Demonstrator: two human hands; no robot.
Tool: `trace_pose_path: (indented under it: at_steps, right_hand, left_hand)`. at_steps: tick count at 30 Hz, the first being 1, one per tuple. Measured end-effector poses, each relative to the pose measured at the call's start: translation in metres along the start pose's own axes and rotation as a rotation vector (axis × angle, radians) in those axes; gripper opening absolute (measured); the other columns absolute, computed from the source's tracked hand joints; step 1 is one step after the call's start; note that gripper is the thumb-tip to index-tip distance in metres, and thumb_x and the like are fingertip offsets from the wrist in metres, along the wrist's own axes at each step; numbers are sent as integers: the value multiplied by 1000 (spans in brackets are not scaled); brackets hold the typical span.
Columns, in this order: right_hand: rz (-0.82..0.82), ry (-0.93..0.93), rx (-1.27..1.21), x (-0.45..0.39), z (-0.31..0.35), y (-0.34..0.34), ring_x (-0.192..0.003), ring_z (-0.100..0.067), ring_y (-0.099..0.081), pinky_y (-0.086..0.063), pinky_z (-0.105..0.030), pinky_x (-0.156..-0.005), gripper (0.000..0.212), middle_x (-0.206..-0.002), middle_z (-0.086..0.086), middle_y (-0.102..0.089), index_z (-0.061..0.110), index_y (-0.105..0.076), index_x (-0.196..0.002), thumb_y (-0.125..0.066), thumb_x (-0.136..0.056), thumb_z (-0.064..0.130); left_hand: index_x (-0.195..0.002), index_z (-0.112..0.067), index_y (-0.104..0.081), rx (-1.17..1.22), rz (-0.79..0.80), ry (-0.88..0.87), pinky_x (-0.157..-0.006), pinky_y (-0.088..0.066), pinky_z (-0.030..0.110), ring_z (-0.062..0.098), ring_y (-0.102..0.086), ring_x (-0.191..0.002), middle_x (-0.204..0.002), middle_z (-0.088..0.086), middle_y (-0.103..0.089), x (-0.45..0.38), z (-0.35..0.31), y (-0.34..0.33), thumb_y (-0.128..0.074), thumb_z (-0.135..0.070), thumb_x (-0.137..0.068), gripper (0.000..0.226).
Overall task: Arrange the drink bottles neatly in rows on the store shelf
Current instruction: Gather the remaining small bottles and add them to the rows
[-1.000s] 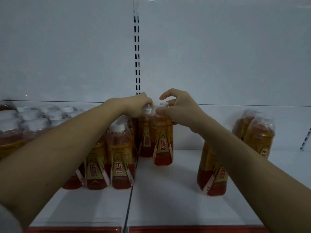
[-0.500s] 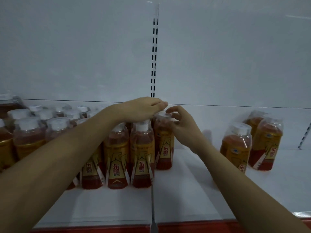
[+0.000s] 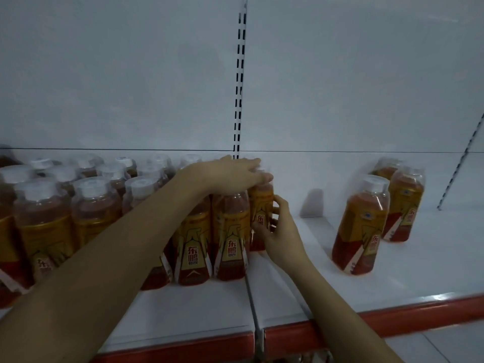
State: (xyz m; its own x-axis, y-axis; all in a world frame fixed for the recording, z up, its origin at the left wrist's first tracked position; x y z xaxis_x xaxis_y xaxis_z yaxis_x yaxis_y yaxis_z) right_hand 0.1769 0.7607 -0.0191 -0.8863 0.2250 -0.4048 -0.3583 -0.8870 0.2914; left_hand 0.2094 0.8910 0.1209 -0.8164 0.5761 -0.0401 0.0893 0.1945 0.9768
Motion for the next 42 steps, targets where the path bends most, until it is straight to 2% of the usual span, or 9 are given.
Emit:
trace_pose_path:
  at_steps: [6, 10, 16, 20, 24, 27, 33, 37, 42]
  right_hand:
    - [-123, 189, 25, 25, 40, 45, -110, 6, -58, -51, -13, -85, 38, -126, 17, -56, 33, -45, -133, -58, -102, 18]
    - [-365, 491, 76, 45, 75, 108, -94, -11, -68, -57, -30, -78, 25, -105, 19, -64, 25, -59, -109, -51, -102, 2]
    - [-528, 424, 46, 41, 43, 183, -91, -10, -64, -56, -30, -79, 23, -96, 20, -63, 21, -62, -98, -53, -100, 0]
    - [-310, 189, 17, 35, 0, 204, -108, -7, -62, -56, -21, -79, 24, -118, 10, -60, 24, -54, -127, -56, -103, 26]
    - [134, -33, -156, 33, -42, 210, -114, 1, -63, -57, -23, -86, 47, -130, 15, -58, 45, -42, -137, -55, -92, 52]
    - [349, -84, -95, 34, -71, 203, -115, -6, -64, -58, -25, -89, 57, -127, 14, -60, 46, -37, -136, -71, -91, 33]
    - [393, -46, -43, 26, -70, 189, -104, 0, -65, -59, -21, -81, 74, -123, 17, -58, 38, -36, -141, -81, -84, 27]
    - [398, -44, -107, 25, -53, 160, -108, -11, -65, -61, -34, -87, 75, -127, 5, -59, 34, -39, -141, -84, -81, 25]
    - [377, -21, -212, 23, -27, 120, -100, -11, -67, -61, -31, -80, 73, -125, 4, -62, 37, -40, -138, -84, -81, 24]
  left_hand:
    - [-153, -35, -26, -208, -280, -9, -120, -5, 58, 19, -24, -148, -160, -6, -31, 6, -6, 13, -31, -62, -98, 61]
    - [-137, -31, -50, 22, -627, -206, -110, -33, 41, 16, -48, -127, -136, -8, -57, 26, -52, 11, -42, -48, -100, 41]
    - [-132, -38, -46, 486, -501, -278, -93, -51, 41, 8, -57, -106, -121, -13, -56, 7, -122, -59, -57, -44, -95, 39]
    - [-144, -50, -21, 656, -366, -206, -100, -50, 45, 16, -55, -118, -142, -7, -41, -18, -154, -102, -63, -53, -89, 70]
    - [-144, -57, -13, 730, -383, -194, -97, -53, 42, 13, -60, -114, -130, -13, -50, -30, -171, -115, -74, -45, -83, 88]
    - [-143, -60, -16, 700, -381, -173, -88, -55, 28, 7, -63, -103, -116, -24, -49, -34, -174, -111, -75, -37, -84, 87]
    - [-141, -48, -26, 730, -336, -110, -81, -58, 23, 7, -65, -98, -117, -12, -51, -24, -168, -102, -71, -17, -90, 75]
    - [-140, -43, -31, 679, -342, -44, -80, -60, 30, 13, -67, -100, -122, -2, -55, -7, -149, -84, -72, -18, -89, 70]
    - [-140, -39, -35, 389, -432, 13, -86, -58, 30, 10, -62, -105, -138, -4, -47, 16, -128, -44, -78, -25, -83, 72]
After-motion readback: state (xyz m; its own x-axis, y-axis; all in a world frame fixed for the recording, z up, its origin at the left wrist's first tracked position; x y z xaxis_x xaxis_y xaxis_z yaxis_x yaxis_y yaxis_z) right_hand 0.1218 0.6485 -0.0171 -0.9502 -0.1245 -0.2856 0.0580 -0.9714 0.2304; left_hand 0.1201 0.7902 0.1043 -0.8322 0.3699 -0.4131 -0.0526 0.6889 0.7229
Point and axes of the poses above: each hand's wrist, its own x-axis away from the middle knuckle, its own y-axis out of the back of the hand, z = x × y, the point moved 4 cm from there along -x, towards the middle knuckle
